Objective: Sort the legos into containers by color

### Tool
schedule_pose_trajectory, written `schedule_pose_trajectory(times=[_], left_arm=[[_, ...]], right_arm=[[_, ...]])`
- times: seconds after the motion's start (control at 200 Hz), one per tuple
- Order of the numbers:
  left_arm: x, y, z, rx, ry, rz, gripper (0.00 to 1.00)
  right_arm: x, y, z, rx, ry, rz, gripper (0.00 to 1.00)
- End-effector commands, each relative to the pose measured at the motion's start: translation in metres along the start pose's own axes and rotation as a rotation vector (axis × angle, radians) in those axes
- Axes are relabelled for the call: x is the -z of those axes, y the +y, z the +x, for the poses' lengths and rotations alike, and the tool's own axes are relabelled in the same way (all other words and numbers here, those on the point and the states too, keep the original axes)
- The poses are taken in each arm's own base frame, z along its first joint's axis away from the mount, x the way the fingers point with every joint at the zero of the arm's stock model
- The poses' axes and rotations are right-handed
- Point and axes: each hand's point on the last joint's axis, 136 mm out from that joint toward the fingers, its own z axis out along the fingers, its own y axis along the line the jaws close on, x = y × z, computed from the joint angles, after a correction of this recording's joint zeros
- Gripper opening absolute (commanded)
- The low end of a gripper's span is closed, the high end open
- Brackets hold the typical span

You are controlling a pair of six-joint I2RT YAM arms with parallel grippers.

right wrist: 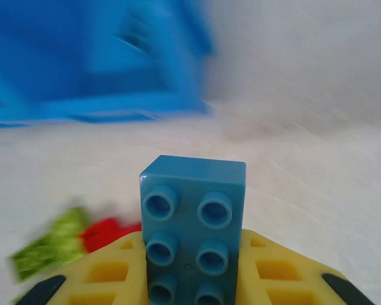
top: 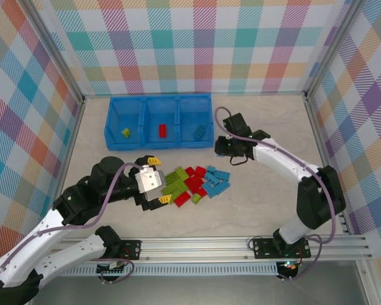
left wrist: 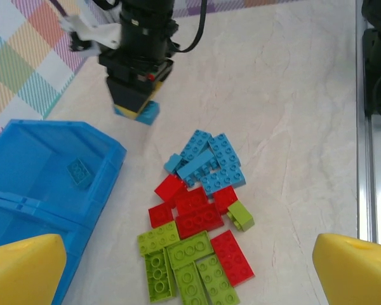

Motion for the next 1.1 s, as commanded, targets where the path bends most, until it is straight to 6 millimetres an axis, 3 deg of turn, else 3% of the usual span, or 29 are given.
schedule_pose_trajectory(times=[0.0,0.11,0.25,0.475,0.63,0.73,0.835,1.025,1.095], left_arm=[[0.0,0.016,-0.009,0.039,-0.042,-0.083,1.0],[0.001,0.049,-0.004,0.138,-0.015,-0.258,1.0],[0.009,0.078,0.007,0.202,0.03,-0.433,1.0],[0.005,0.077,0.013,0.188,0.055,-0.427,1.0],[-0.011,0.061,0.024,0.164,0.111,-0.326,1.0],[-0.018,0.059,0.027,0.175,0.133,-0.305,1.0],[-0.02,0.06,0.028,0.176,0.135,-0.304,1.0],[-0.021,0.064,0.029,0.201,0.133,-0.321,1.0],[-0.02,0.073,0.03,0.247,0.137,-0.369,1.0]], right_arm=[[0.007,0.044,-0.032,0.124,-0.09,-0.054,0.25],[-0.01,0.059,-0.057,0.16,-0.106,-0.03,0.25],[-0.054,0.064,-0.076,0.195,-0.121,0.017,0.25],[-0.109,0.071,-0.09,0.194,-0.083,0.048,0.26],[-0.133,0.07,-0.087,0.191,-0.049,0.067,0.36],[-0.134,0.067,-0.084,0.177,-0.033,0.078,0.44],[-0.12,0.068,-0.088,0.179,-0.056,0.075,0.48],[-0.078,0.069,-0.096,0.185,-0.084,0.033,0.49],[-0.053,0.077,-0.091,0.192,-0.084,-0.025,0.49]])
